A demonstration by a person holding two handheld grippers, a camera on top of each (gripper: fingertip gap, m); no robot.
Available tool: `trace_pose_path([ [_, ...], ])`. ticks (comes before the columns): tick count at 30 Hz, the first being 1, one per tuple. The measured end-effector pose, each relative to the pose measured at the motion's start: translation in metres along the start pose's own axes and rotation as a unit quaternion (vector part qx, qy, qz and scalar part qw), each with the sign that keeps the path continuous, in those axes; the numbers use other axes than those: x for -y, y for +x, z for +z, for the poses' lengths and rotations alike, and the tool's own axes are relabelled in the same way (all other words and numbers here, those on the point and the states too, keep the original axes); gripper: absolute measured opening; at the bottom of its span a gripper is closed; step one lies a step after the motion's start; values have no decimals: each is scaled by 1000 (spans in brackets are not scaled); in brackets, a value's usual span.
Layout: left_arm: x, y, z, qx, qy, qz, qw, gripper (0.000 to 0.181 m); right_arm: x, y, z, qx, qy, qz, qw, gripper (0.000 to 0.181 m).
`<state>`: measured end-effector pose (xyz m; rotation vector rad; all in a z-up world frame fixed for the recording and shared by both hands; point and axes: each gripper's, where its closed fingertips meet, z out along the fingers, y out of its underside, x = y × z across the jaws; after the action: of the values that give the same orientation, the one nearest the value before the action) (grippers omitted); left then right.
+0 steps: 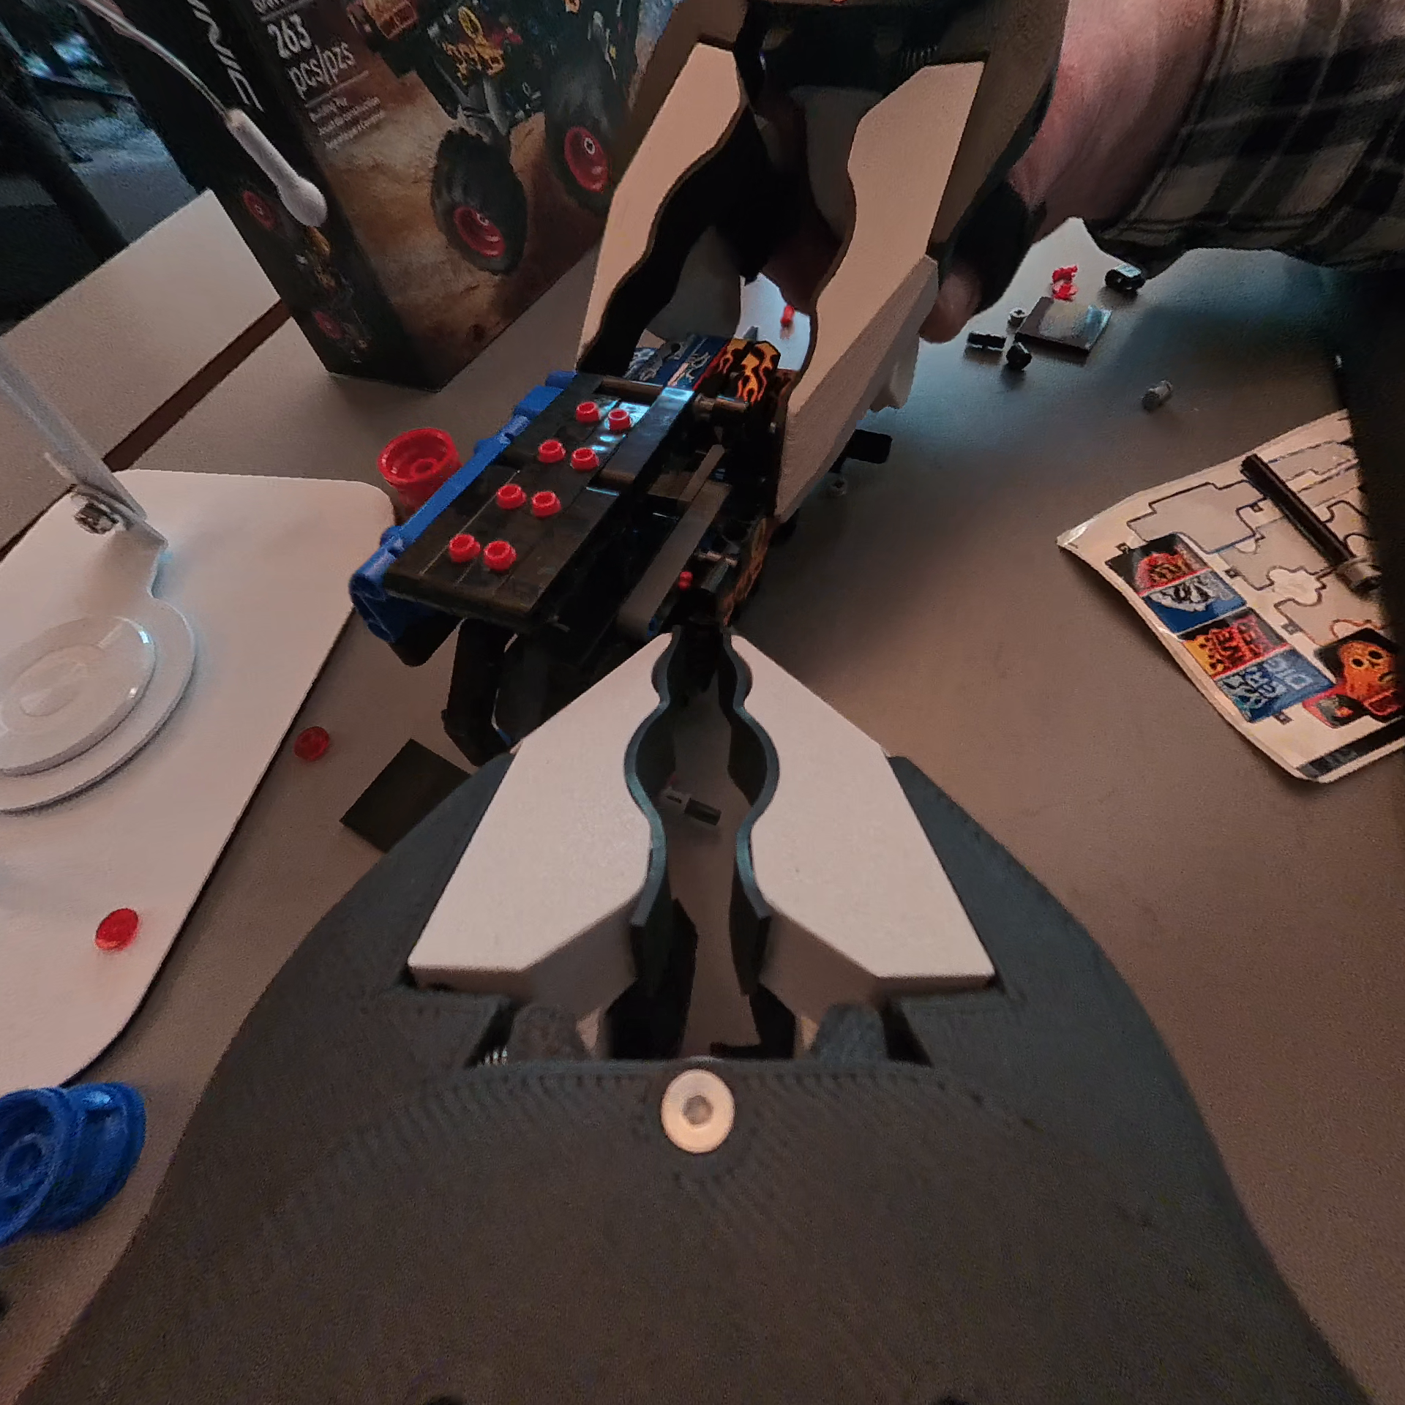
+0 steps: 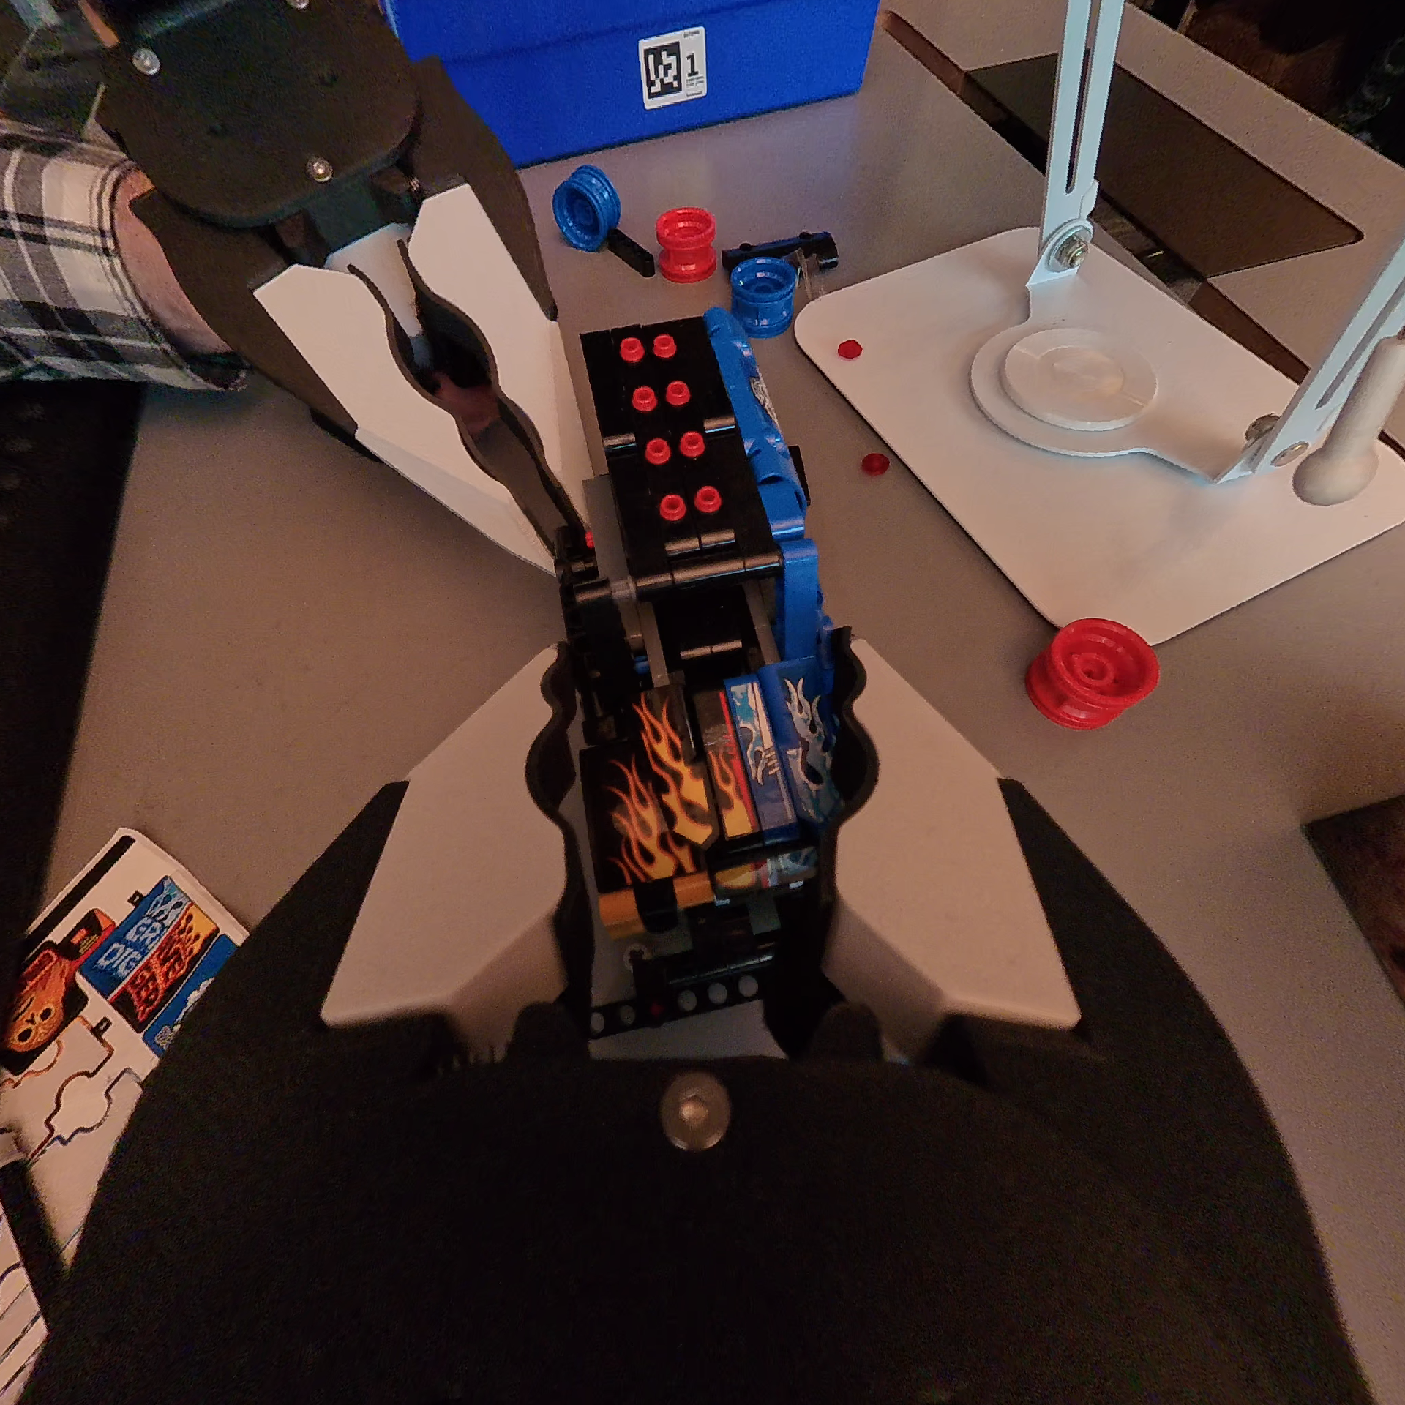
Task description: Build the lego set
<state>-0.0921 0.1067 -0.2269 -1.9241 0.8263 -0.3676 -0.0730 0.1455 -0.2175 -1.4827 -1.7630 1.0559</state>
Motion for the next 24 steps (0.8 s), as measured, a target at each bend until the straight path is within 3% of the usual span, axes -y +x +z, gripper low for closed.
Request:
trace_pose_path([
  [24, 0, 3, 3, -120, -5, 52, 991, 6, -1, 4, -1, 8, 3, -5, 1000, 66],
])
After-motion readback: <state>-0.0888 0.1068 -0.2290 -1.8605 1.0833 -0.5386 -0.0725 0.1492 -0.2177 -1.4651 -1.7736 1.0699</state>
